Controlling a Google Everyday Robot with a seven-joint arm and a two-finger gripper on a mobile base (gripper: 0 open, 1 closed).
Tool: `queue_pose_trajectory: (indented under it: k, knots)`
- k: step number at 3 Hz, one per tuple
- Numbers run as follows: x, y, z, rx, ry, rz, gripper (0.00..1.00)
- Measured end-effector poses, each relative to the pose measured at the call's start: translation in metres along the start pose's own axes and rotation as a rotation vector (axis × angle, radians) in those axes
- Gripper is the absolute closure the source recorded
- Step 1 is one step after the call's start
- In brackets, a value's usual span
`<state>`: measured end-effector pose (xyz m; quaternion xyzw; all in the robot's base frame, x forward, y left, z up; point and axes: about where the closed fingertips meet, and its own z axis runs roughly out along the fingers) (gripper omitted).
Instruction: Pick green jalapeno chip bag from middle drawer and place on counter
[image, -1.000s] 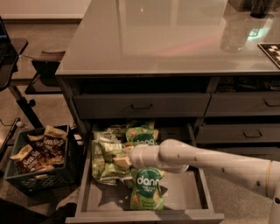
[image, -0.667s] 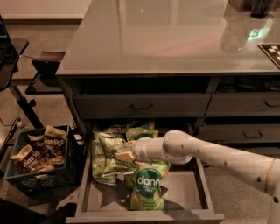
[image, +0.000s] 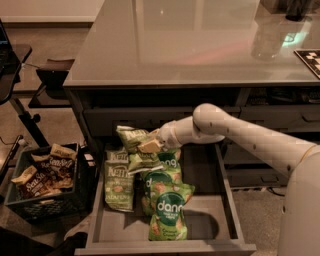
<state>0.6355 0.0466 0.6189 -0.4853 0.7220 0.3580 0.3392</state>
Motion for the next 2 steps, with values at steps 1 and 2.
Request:
queue_pose_trajectory:
  k: [1, 2]
  knots:
    - [-0.023, 0.022, -0.032, -0.097, 0.032, -0.052, 1.0]
    - [-0.016, 0.042, -0.033, -0.18, 0.056, -0.052, 1.0]
